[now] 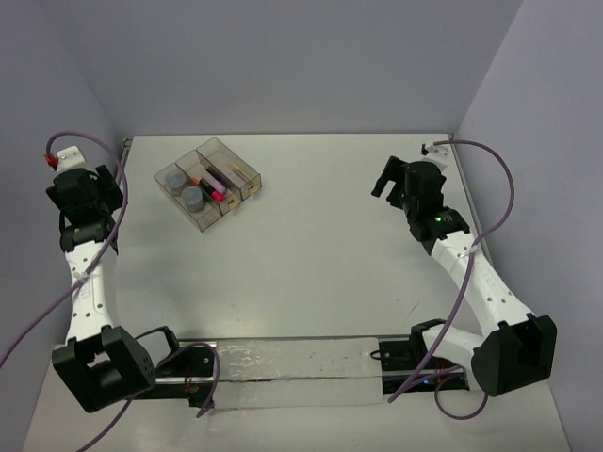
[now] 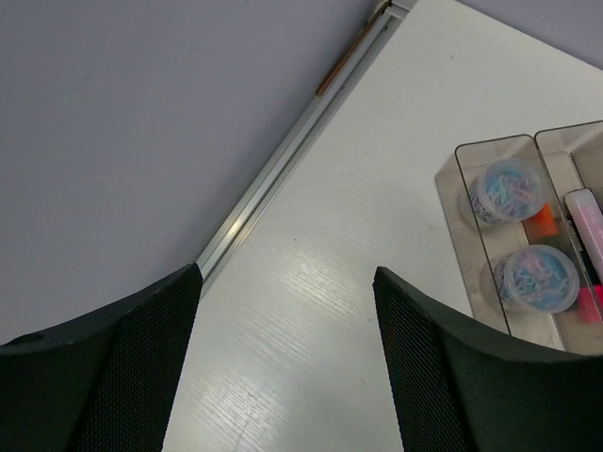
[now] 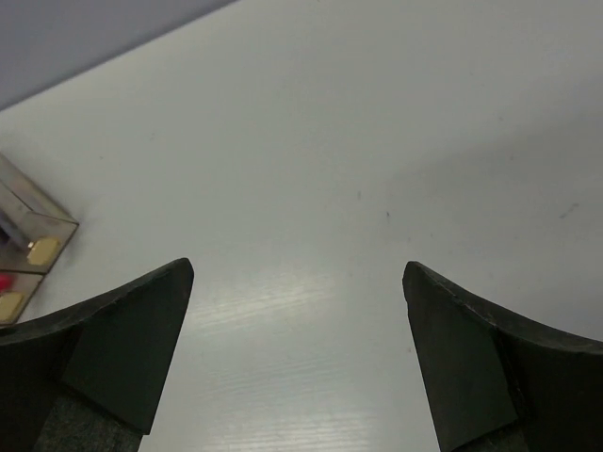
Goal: Sort the stationery into containers
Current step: Reset both arms
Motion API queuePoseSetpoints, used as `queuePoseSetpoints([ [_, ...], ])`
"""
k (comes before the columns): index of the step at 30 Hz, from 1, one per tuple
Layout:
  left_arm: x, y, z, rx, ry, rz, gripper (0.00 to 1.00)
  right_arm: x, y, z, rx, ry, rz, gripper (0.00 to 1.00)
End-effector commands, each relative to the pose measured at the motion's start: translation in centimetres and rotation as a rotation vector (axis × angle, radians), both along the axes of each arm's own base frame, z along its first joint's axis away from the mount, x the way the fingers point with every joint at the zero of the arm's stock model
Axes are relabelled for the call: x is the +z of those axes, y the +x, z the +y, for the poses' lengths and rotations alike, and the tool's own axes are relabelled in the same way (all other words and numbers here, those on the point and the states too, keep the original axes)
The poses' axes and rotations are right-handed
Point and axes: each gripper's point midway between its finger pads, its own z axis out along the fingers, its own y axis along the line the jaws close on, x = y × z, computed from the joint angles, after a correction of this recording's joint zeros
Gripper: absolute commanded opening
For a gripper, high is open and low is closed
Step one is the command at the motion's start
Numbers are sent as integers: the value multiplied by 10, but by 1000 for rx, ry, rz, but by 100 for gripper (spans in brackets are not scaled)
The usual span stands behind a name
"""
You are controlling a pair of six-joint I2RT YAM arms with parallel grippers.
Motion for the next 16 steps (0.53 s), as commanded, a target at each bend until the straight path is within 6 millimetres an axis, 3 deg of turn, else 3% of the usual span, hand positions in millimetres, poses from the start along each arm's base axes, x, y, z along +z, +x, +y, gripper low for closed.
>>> queuePoseSetpoints([
  [1,-8,-11,-2,-8,15,3,81,11,-18,-16,-60,-17,-28,100],
  [16,-8,-17,-1,-7,36,19,81,39,-35,-25,-95,31,-194,100],
])
